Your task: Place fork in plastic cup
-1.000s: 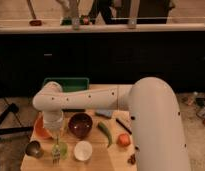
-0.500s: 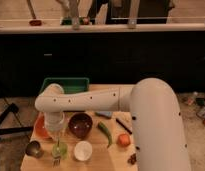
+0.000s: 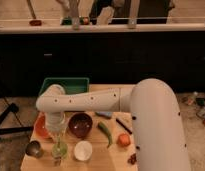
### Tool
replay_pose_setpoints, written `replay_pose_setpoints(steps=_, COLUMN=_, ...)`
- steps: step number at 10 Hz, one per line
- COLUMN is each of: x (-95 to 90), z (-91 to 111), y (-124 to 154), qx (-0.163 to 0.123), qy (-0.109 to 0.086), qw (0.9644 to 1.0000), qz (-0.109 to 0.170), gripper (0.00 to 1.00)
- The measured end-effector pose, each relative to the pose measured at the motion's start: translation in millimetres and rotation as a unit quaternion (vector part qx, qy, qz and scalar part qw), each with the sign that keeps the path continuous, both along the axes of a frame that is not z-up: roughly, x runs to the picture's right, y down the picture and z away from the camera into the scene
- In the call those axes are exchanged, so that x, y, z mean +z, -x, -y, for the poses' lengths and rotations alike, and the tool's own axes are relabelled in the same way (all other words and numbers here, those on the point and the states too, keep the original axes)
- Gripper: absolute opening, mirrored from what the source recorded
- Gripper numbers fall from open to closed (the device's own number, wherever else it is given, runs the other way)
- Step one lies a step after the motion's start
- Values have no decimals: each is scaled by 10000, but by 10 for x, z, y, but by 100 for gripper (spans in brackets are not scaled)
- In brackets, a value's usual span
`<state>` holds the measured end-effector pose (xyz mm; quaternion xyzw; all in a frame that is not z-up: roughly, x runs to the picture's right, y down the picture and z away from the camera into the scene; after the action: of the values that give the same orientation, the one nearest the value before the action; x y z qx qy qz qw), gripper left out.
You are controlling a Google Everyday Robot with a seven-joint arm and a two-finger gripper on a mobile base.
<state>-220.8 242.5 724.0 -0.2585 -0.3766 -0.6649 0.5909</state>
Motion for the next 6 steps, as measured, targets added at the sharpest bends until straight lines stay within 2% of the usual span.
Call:
replay_pose_setpoints(steps=1, x=0, z=0, y=1, qx=-1, qy=0, qw=10000, qz=1, gripper=1)
replay_pose_setpoints(steps=2, x=0, z=-1, y=0, qx=-1, qy=1, qw=10000, qz=1, gripper=7)
replay_pose_setpoints(steps=6, x=2, z=-4, y=0, qx=-1, qy=4, qw=10000, qz=0, gripper=46)
